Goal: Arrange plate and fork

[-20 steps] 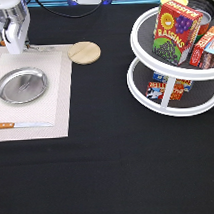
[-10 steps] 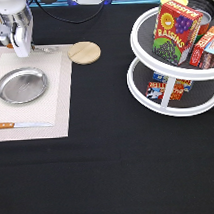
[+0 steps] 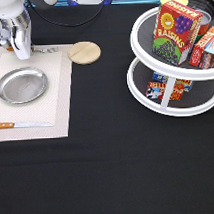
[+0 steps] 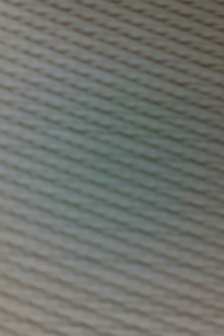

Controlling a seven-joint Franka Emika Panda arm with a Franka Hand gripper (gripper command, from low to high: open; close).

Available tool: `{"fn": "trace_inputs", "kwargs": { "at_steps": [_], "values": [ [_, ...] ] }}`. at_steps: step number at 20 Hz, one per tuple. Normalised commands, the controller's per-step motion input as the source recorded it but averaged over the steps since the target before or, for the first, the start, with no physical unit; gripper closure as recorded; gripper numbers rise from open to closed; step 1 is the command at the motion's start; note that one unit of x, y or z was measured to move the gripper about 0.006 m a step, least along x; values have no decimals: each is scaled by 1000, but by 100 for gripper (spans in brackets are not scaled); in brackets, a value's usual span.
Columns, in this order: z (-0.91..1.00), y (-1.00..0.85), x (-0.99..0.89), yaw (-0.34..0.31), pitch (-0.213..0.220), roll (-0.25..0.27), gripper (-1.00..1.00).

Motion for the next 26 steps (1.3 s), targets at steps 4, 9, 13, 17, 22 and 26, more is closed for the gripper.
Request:
{"fn": "trace_inputs", "kwargs": {
  "at_steps": [4, 9, 13, 17, 22, 26],
  "values": [
    [108, -129, 475, -81, 22, 104, 100],
    [90, -106, 484, -36, 37, 122, 100],
    [-34, -186, 110, -30, 12, 147, 100],
    [-23, -237, 6, -75, 3, 131, -100],
    [135, -154, 24, -90, 23, 108, -100],
    [258, -39, 109, -90, 38, 89, -100]
  ]
}}
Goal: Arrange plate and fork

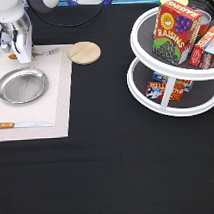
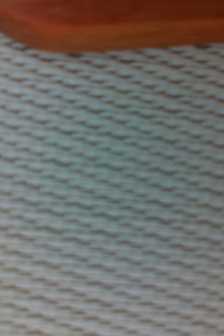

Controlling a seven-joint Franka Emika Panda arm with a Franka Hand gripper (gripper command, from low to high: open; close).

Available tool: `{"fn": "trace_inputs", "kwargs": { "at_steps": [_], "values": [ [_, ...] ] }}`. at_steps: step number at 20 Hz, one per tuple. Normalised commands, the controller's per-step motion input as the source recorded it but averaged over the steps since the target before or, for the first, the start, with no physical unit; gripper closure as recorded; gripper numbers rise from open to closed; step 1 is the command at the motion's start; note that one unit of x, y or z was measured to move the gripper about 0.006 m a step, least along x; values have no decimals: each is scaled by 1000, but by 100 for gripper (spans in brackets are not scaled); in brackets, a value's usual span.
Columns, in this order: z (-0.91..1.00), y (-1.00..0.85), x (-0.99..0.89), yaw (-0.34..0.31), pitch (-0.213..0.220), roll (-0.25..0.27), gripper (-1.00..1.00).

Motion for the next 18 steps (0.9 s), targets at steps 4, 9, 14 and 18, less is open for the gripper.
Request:
{"fn": "trace_inputs", "kwargs": {
  "at_steps": [4, 9, 14, 18],
  "values": [
    [569, 124, 117, -70, 48, 51, -100],
    [851, 397, 59, -37, 39, 5, -100],
    [771, 335, 138, -26, 59, 0, -100],
    [217, 76, 143, -21, 80, 0, -100]
  ]
}}
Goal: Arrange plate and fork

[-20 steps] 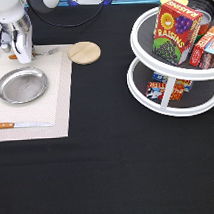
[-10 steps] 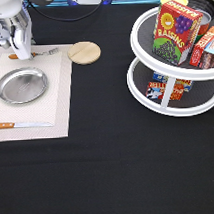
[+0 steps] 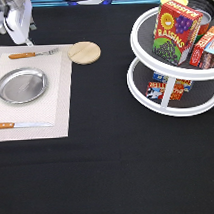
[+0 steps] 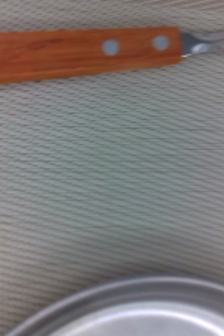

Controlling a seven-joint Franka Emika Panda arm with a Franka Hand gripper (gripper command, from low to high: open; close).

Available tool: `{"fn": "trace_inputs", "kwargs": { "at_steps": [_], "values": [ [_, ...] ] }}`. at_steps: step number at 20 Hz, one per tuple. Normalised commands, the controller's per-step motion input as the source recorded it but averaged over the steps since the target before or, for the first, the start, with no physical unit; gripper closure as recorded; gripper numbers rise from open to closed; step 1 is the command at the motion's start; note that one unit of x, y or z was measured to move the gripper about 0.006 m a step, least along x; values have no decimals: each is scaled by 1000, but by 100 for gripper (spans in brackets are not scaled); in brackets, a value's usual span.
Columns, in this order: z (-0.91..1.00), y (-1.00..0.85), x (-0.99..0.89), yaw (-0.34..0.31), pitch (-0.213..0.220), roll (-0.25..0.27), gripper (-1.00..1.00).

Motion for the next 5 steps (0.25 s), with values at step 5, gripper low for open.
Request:
{"fn": "trace_inputs", "kwargs": {
  "at_steps": [5],
  "values": [
    [0, 0, 0, 0, -4, 0, -100]
  ]
}}
